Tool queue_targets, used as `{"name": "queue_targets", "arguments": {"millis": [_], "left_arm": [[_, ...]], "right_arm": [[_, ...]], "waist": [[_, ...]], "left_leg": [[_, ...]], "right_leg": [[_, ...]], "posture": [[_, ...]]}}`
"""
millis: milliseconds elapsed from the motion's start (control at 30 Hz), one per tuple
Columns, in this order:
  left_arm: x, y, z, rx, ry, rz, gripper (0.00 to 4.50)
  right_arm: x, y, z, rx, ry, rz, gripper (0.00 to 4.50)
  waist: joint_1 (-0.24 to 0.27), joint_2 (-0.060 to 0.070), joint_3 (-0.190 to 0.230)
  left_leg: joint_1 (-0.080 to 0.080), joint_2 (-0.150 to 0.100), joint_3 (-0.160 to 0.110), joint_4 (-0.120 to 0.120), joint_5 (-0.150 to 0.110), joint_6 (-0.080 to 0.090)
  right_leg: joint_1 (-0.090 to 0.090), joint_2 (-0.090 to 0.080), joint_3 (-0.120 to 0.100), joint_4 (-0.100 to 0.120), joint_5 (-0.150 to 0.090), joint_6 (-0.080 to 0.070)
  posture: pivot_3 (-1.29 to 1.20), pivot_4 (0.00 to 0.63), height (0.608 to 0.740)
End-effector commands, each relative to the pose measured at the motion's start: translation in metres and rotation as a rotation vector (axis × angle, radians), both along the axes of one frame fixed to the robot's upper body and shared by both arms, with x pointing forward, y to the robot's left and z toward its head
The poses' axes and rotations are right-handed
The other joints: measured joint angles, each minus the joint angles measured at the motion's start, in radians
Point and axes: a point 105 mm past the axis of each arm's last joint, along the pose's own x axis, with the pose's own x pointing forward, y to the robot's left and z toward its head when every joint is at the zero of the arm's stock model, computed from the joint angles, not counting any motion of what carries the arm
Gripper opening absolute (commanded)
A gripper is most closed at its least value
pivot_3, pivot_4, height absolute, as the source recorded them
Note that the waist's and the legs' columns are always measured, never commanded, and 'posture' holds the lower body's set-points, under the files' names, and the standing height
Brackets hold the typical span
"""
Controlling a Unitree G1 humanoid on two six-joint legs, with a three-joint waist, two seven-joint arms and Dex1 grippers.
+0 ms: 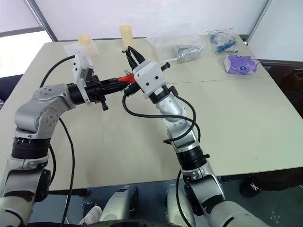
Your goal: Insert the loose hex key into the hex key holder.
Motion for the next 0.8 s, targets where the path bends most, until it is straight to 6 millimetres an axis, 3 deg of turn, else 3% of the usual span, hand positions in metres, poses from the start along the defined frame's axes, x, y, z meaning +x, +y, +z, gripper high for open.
{"name": "queue_targets", "arguments": {"millis": [33, 800], "left_arm": [[-0.0023, 0.0012, 0.0195, -0.020, -0.080, 0.001, 0.00], [-0.0055, -0.0008, 0.0179, -0.020, -0.076, -0.011, 0.00]], "right_arm": [[-0.0114, 0.0006, 0.0179, 0.032, -0.069, 0.021, 0.04], [-0.0109, 0.0012, 0.0178, 0.034, -0.066, 0.021, 0.04]], "waist": [[0.000, 0.000, 0.000], [0.000, 0.000, 0.000]], "left_leg": [[0.000, 0.000, 0.000, 0.000, 0.000, 0.000], [0.000, 0.000, 0.000, 0.000, 0.000, 0.000]], "right_leg": [[0.000, 0.000, 0.000, 0.000, 0.000, 0.000], [0.000, 0.000, 0.000, 0.000, 0.000, 0.000]], "posture": [[0.00, 0.150, 0.740], [0.00, 0.150, 0.740]]}}
